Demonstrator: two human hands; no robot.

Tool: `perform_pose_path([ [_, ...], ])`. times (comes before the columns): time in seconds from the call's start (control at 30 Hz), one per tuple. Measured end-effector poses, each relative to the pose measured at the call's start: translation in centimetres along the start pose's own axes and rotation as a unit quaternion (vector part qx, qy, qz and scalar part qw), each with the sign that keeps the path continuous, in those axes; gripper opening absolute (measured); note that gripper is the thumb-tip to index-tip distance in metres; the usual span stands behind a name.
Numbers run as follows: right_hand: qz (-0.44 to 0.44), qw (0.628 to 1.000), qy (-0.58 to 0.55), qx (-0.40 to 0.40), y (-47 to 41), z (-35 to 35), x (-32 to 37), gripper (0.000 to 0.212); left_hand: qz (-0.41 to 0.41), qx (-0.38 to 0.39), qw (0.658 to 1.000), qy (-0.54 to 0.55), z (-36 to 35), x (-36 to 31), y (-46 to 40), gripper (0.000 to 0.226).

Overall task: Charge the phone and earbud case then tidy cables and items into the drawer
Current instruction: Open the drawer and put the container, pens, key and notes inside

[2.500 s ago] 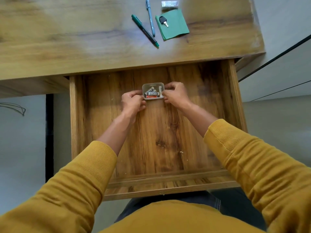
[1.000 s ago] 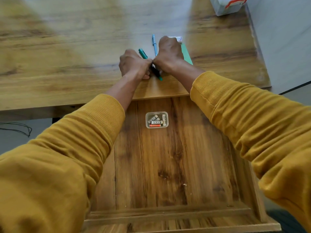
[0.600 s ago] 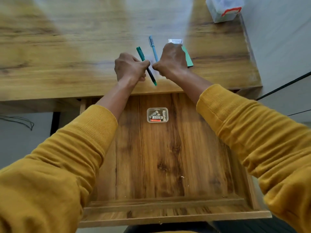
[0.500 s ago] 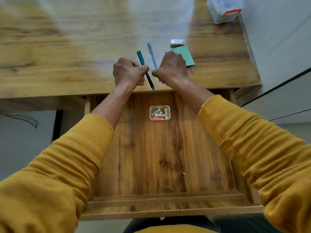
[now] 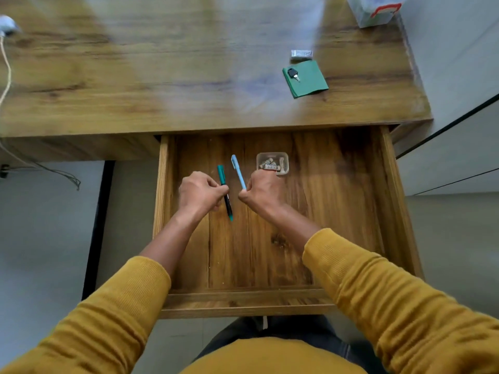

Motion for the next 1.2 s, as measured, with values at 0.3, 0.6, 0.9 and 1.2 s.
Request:
perform_pose_path([
  [0.3,-0.030,0.998,-0.042,0.039,-0.1,-4.8,-2.4,0.019,0.038,0.001,0.998,-0.052,-2.5,3.0,-2.1,0.028],
  [0.6,-0.012,0.999,-0.014,0.036,-0.6,-6.2,-2.7,0.012,0.052,-0.003,0.997,-0.054,-3.3,4.2,-2.5,0.025],
  [0.9,0.002,0.999,-0.037,-0.011,0.4,-3.6,-2.2,0.019,0.066,-0.039,0.995,-0.059,-2.7,3.5,-0.8,0.051],
  [1.2,0.070,0.983,-0.056,-0.160,-0.2,7.7,-1.5,0.014,-0.066,-0.070,0.994,-0.047,-1.2,-6.6,-0.8,0.035],
])
Point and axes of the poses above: each hand's wrist, its own y-axis away from the middle knuckle, its own z-axis out of the back of the hand, x = y × z, the point moved 10 cm from there along -y, towards the middle knuckle, and after that the axes turned 8 degrees about x, right-handed, at the moved point
